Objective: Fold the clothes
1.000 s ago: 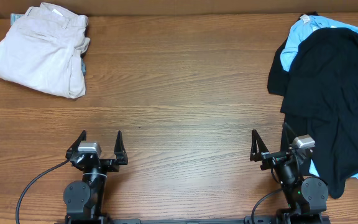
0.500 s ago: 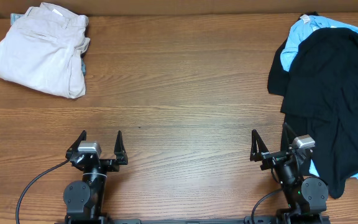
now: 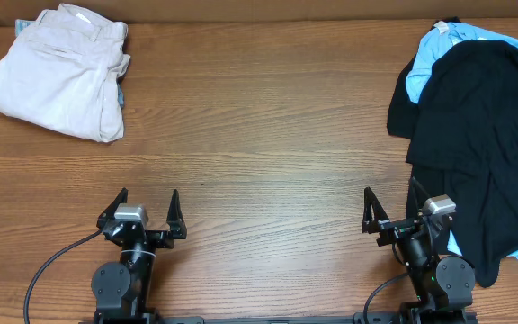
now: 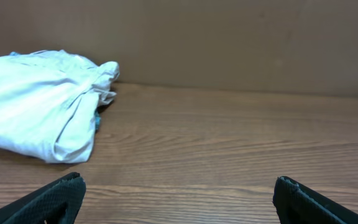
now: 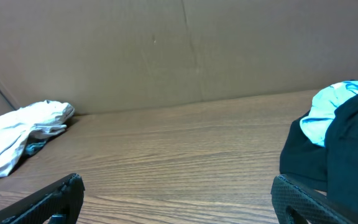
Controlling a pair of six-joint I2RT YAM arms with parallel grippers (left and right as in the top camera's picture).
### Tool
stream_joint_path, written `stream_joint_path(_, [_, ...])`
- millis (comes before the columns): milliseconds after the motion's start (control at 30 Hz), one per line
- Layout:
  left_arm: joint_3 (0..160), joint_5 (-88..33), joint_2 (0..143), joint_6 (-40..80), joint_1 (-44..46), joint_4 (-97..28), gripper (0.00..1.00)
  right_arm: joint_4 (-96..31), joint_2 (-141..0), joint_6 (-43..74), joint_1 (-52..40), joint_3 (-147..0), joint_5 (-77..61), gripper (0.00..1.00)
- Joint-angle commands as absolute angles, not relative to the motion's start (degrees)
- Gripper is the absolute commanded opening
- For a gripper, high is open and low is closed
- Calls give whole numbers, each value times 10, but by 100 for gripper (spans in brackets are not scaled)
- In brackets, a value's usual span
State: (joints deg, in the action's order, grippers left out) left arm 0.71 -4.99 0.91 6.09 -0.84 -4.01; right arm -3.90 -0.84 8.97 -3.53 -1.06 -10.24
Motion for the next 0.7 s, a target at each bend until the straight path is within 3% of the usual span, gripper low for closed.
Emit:
stream_joint_path(0, [3, -71, 3, 69, -8, -29, 100, -32, -2, 89, -41, -5, -99, 100])
stream_joint_path(367, [50, -83, 23, 69, -8, -25, 100, -13, -2, 89, -41, -5, -99, 100])
stream_joint_path(667, [225, -106, 215, 43, -8, -60, 100, -1, -2, 87, -41, -30, -100, 100])
